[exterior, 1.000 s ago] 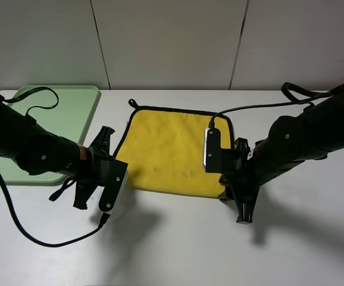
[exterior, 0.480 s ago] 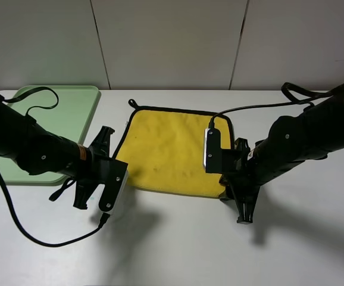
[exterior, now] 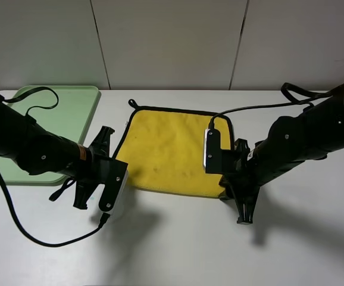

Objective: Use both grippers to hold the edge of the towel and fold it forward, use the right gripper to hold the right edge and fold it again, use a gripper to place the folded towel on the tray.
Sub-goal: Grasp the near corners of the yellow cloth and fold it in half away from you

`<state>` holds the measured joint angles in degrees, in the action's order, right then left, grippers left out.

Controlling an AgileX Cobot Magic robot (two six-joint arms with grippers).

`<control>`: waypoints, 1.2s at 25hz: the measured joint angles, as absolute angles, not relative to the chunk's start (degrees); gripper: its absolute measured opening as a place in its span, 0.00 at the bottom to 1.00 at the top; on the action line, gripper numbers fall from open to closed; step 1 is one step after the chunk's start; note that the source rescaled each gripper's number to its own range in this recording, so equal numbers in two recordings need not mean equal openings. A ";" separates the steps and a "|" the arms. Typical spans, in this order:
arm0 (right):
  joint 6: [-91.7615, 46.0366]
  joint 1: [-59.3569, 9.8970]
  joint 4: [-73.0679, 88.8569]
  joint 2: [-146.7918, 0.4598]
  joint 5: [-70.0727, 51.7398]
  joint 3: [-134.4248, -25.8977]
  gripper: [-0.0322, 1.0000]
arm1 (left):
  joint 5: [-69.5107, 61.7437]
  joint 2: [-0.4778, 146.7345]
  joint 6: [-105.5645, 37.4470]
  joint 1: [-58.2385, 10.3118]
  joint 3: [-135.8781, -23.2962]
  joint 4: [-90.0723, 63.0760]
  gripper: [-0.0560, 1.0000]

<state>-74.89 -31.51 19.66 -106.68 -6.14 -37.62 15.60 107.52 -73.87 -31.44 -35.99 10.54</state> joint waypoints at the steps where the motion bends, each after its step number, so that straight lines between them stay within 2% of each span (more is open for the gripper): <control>1: -74.89 -31.51 19.66 -107.16 -6.14 -37.67 0.34 | 15.60 107.52 -73.87 -31.44 -35.99 10.54 0.05; 8: -74.89 -31.51 19.65 -109.88 -2.55 -38.85 0.03 | 15.60 107.52 -73.87 -31.44 -35.99 10.54 0.05; 30: -74.35 -31.51 18.82 -107.41 -3.43 -38.63 0.03 | 15.21 103.23 -73.87 -31.44 -35.74 9.07 0.05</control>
<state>-74.35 -31.51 18.82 -107.41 -3.43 -38.63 15.21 103.23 -73.87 -31.44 -35.74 9.07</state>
